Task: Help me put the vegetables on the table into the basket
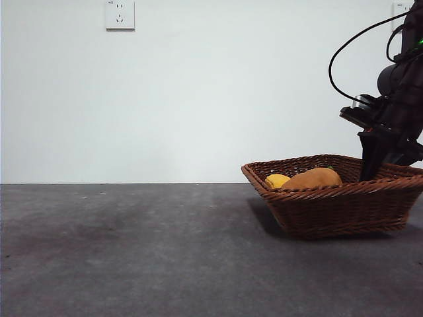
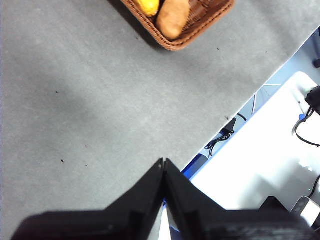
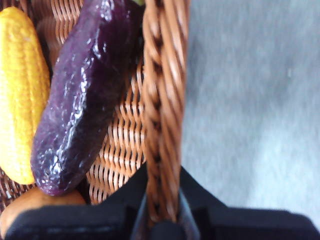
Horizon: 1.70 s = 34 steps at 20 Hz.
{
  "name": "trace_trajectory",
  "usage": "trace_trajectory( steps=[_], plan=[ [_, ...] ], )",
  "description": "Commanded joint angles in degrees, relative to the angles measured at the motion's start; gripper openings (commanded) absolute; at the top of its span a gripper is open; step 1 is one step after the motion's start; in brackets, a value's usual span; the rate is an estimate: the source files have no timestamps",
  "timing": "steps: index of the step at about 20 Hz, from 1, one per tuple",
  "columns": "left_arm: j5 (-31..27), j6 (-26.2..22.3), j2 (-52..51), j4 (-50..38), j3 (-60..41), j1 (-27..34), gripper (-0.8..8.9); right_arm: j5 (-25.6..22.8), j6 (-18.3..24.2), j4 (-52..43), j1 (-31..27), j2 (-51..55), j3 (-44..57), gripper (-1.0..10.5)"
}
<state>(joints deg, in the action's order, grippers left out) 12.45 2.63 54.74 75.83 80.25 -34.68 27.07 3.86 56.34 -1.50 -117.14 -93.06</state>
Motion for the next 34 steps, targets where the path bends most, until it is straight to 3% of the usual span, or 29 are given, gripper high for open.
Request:
trace_trajectory(
  steps=[1,8,9,11,12,13,18,22,28,34],
  plan=[
    [-0.31,0.2,-0.5,-0.11,-0.22,-0.13,-0.04,1.09,-0.57,-0.63,-0.11,-1.84,-1.03,-0.1],
    [-0.5,0.15,-0.59,-0.11,-0.22,-0.13,-0.04,0.35,0.5,-1.53,-0.46,-4.87,-1.03,0.0],
    [-0.5,0.15,-0.63,-0.11,-0.22,-0.13,-0.04,0.0,0.48,-1.68,-0.46,-4.87,-1.03,0.6],
    [-0.48,0.11,-0.76,-0.11,-0.22,-0.13,-0.04,-1.22,-0.94,-1.51,-0.46,-4.87,-1.03,3.9],
    [-0.48,-0.13,-0.76,-0.11,-0.22,-0.13,-0.04,-1.33,-2.12,-1.38,-0.46,-4.85,-1.05,4.7],
    [-0.5,-0.2,-0.87,-0.11,-0.22,-0.13,-0.04,-1.33,-2.78,-0.98,-0.46,-4.81,-1.09,4.8],
    [-0.5,-0.96,-3.61,-0.11,-0.24,-0.13,-0.04,-1.9,-4.39,0.55,-0.46,1.81,-1.09,4.7],
    [-0.5,-0.96,-5.6,-0.13,-0.24,-0.13,-0.04,-8.24,-4.98,4.81,-0.42,13.25,-1.09,4.5],
    [-0.52,-3.32,-6.12,-0.13,-0.24,-0.13,-0.04,-9.53,-5.22,10.38,0.42,36.37,-1.09,-0.2],
    [-0.5,-6.29,-6.14,-0.13,-0.24,-0.13,-0.05,-11.41,-6.8,15.17,0.46,56.94,-1.09,-0.2]
  ],
)
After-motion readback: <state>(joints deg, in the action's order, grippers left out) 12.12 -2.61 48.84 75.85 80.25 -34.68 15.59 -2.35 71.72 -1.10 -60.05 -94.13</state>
